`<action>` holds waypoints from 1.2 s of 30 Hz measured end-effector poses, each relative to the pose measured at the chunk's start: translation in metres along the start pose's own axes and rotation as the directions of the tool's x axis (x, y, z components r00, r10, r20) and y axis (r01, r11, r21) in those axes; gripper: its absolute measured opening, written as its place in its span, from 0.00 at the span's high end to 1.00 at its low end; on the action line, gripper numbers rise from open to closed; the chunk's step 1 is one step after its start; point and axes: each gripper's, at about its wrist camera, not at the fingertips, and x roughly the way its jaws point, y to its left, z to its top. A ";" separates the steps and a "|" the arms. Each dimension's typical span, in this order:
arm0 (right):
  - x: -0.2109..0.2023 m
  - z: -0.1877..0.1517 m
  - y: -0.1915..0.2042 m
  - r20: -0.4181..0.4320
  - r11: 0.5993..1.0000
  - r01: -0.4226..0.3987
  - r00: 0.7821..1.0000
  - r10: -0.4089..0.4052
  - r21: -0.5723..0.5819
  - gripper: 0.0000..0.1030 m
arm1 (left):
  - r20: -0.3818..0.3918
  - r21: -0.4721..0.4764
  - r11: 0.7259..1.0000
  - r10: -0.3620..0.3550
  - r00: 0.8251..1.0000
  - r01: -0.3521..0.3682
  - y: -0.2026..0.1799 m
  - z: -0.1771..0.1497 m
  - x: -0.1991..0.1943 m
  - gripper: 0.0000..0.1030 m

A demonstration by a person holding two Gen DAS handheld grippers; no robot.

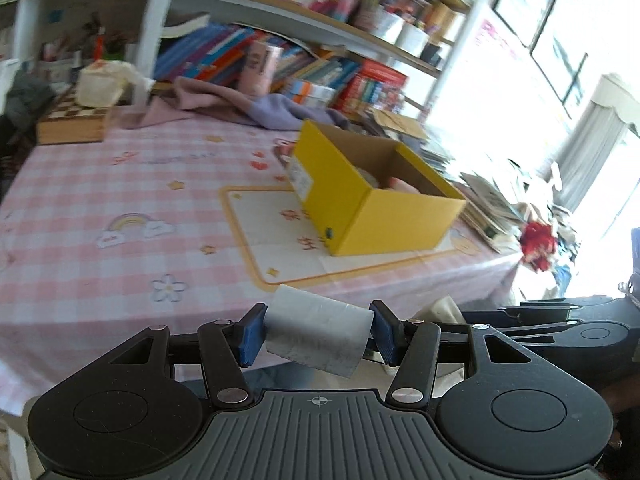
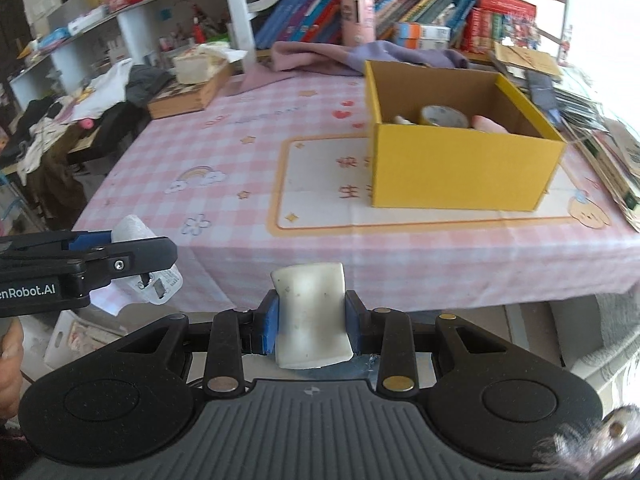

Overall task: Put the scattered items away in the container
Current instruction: 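Lift both foam blocks and carry them over the yellow box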

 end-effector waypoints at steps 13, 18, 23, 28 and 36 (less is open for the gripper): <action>-0.024 -0.025 -0.041 0.006 0.984 0.110 0.994 -0.112 0.139 0.70 | -0.079 0.100 0.984 -0.138 0.987 0.146 -0.041 0.002 0.032 0.48; -0.030 -0.029 -0.054 0.005 0.973 0.147 0.989 -0.150 0.177 0.70 | -0.102 0.137 0.972 -0.179 0.979 0.192 -0.057 0.005 0.044 0.48; -0.035 -0.032 -0.068 0.000 0.961 0.181 0.983 -0.186 0.209 0.70 | -0.131 0.165 0.958 -0.216 0.968 0.236 -0.073 0.009 0.061 0.48; -0.035 -0.031 -0.085 -0.005 0.948 0.208 0.977 -0.213 0.241 0.70 | -0.148 0.185 0.946 -0.240 0.959 0.265 -0.085 0.014 0.075 0.48; -0.024 -0.014 -0.106 -0.001 0.947 0.212 0.976 -0.218 0.240 0.70 | -0.149 0.224 0.935 -0.247 0.958 0.276 -0.098 0.029 0.098 0.48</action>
